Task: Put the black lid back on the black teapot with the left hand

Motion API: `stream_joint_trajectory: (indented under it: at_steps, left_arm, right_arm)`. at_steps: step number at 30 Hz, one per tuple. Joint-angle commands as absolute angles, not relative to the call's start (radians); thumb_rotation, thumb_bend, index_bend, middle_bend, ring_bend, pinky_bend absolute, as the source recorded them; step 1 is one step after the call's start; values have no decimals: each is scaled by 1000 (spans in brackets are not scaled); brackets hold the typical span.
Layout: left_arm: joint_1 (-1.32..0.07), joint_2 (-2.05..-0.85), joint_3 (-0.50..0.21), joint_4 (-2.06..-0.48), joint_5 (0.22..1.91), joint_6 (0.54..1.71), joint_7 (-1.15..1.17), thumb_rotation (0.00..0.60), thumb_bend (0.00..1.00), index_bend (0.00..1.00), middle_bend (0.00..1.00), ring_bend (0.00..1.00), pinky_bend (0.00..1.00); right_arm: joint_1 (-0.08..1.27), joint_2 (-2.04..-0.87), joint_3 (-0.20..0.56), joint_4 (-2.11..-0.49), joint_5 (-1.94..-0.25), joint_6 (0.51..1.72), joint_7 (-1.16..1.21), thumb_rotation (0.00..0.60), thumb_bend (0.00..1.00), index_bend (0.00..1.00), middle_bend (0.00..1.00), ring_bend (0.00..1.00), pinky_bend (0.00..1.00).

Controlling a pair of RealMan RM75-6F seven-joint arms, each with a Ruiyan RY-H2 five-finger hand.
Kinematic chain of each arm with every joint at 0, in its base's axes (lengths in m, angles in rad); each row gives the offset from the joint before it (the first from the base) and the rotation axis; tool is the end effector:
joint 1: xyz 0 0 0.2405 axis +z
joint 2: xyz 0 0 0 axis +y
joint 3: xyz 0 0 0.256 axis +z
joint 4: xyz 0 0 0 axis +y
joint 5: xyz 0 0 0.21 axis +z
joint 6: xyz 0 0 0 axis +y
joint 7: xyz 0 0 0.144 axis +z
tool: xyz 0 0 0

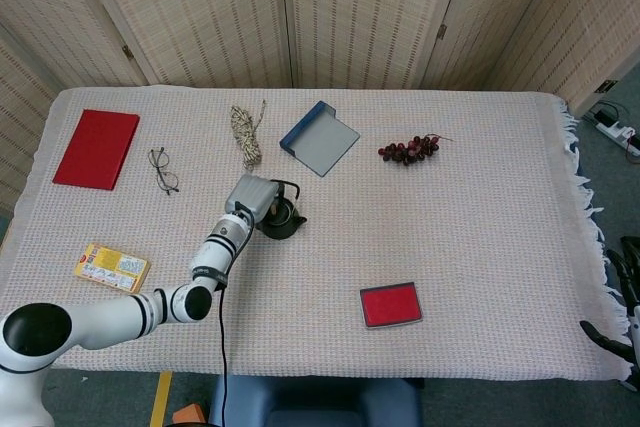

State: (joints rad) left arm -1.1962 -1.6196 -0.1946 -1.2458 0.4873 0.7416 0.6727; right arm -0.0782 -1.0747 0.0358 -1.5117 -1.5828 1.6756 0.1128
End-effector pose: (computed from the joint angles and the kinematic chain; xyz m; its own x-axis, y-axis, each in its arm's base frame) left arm -0.0650 0.4314 -0.0388 0.6201 0.3219 0.7154 0.7787 -0.3634 -0.5114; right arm -0.3347 -0.1243 0.2004 0.4316 0.1047 0.8960 -0.9020 0.0450 0.4293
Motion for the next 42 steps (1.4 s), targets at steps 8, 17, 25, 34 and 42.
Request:
stream_joint_trajectory:
  at_steps: [8, 17, 25, 34, 42]
  left_arm:
    - [-1218, -1613, -185, -1280, 446, 758, 675, 600, 316, 126, 936, 937, 875]
    - [-1162, -1503, -153, -1444, 534, 797, 623, 600, 315, 110, 936, 937, 875]
    - [-1108, -1435, -94, -1564, 639, 835, 600, 600, 316, 127, 936, 937, 875]
    - [-1103, -1451, -64, -1556, 647, 833, 610, 600, 316, 131, 936, 937, 875]
    - [-1116, -1475, -50, -1542, 624, 836, 641, 600, 316, 139, 937, 937, 875]
  right_arm:
    - [-84, -1073, 36, -1513, -1587, 1687, 114, 600, 78, 0, 25, 146, 0]
    - [-83, -1074, 36, -1509, -1595, 1688, 120, 600, 78, 0, 25, 147, 0]
    - [-78, -1073, 36, -1516, -1610, 1689, 112, 600, 77, 0, 25, 147, 0]
    - [-77, -1078, 33, -1516, -1616, 1690, 109, 600, 77, 0, 25, 151, 0]
    - [-79, -1077, 34, -1515, -1614, 1693, 112, 600, 78, 0, 25, 150, 0]
